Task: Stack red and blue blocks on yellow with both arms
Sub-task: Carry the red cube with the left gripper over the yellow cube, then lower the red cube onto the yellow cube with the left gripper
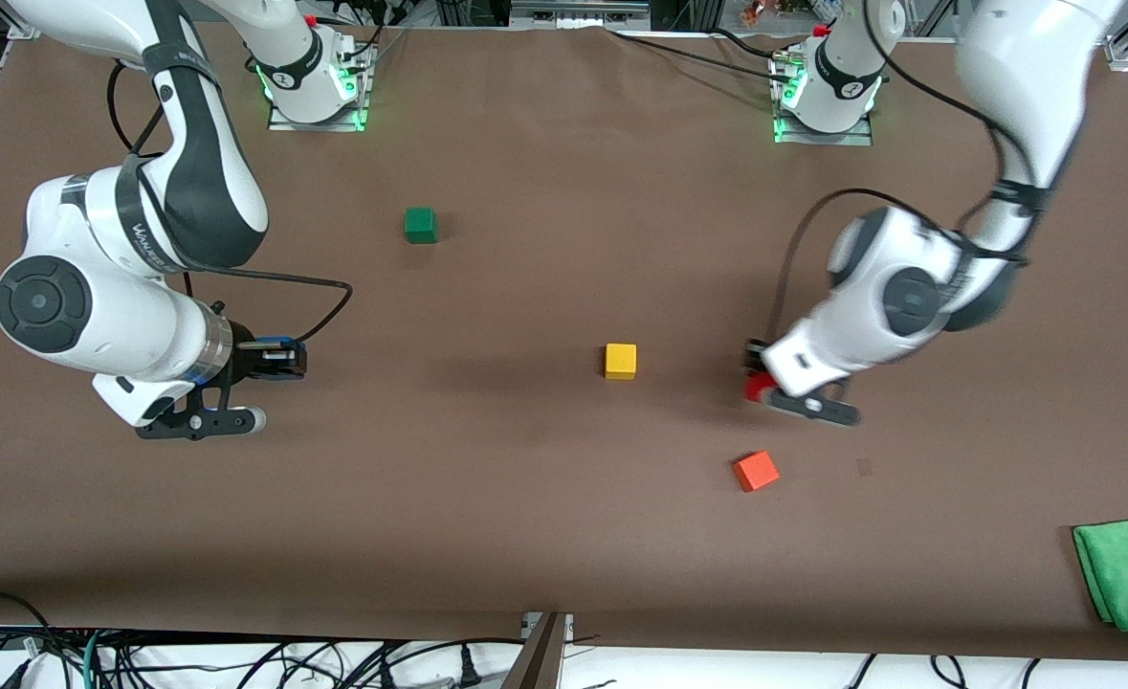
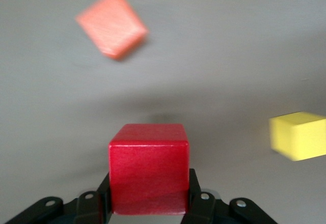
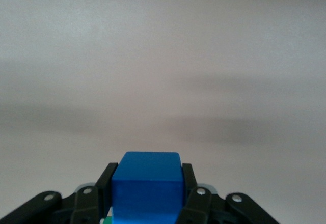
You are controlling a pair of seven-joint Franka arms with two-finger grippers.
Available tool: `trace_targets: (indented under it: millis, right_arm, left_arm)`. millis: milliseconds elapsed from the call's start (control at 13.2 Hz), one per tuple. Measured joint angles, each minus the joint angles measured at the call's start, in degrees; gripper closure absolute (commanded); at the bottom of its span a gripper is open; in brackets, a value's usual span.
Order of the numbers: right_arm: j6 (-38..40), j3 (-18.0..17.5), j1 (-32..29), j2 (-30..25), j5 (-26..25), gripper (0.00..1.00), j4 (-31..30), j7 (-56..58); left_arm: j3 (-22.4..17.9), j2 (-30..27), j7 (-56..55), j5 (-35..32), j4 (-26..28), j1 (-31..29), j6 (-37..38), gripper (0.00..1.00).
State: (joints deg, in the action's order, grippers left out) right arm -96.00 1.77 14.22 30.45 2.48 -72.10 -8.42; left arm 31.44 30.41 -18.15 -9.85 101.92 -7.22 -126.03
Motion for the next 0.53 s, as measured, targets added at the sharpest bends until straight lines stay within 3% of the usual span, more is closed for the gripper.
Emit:
trace_targets:
  millis: [303, 530]
  right_arm:
    - [0.0, -0.2, 1.47, 0.05, 0.0, 0.66, 1.35, -0.16]
    - [-0.05, -0.27, 2.19, 0.06, 0.0, 0.66, 1.74, -1.28]
  left_arm:
    - [-0.42, 2.08, -13.57, -0.55, -1.97, 9.61, -0.16, 1.0]
    - [-1.7, 4.31, -20.36, -5.38, -4.39, 14.52, -0.21, 1.0]
